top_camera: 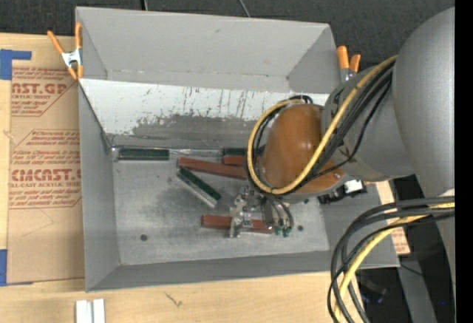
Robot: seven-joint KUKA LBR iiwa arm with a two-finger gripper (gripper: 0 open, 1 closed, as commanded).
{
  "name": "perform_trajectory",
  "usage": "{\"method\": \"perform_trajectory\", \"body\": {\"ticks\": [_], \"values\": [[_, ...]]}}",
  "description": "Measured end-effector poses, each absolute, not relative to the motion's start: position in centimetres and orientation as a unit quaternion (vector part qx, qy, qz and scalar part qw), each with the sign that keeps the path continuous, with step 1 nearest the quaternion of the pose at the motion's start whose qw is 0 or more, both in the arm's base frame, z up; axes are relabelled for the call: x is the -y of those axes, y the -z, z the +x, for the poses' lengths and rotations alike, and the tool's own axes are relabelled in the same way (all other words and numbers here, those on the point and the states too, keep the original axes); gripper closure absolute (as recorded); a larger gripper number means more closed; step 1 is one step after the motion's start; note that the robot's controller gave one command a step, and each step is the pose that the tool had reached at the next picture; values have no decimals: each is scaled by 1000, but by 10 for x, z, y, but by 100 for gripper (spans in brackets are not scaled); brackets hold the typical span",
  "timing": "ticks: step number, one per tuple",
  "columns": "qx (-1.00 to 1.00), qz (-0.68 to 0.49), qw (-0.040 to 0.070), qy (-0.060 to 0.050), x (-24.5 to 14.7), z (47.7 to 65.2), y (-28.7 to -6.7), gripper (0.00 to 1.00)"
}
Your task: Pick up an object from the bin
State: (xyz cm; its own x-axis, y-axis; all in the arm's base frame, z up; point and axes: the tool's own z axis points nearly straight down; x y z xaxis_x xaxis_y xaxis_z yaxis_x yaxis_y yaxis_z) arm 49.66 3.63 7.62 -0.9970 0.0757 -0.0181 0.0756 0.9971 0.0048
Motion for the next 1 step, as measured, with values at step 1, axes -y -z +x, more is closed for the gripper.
{"method": "perform_trajectory", "body": {"ticks": [1], "values": [[-999,38,9,-2,-36,497,-76,100]]}}
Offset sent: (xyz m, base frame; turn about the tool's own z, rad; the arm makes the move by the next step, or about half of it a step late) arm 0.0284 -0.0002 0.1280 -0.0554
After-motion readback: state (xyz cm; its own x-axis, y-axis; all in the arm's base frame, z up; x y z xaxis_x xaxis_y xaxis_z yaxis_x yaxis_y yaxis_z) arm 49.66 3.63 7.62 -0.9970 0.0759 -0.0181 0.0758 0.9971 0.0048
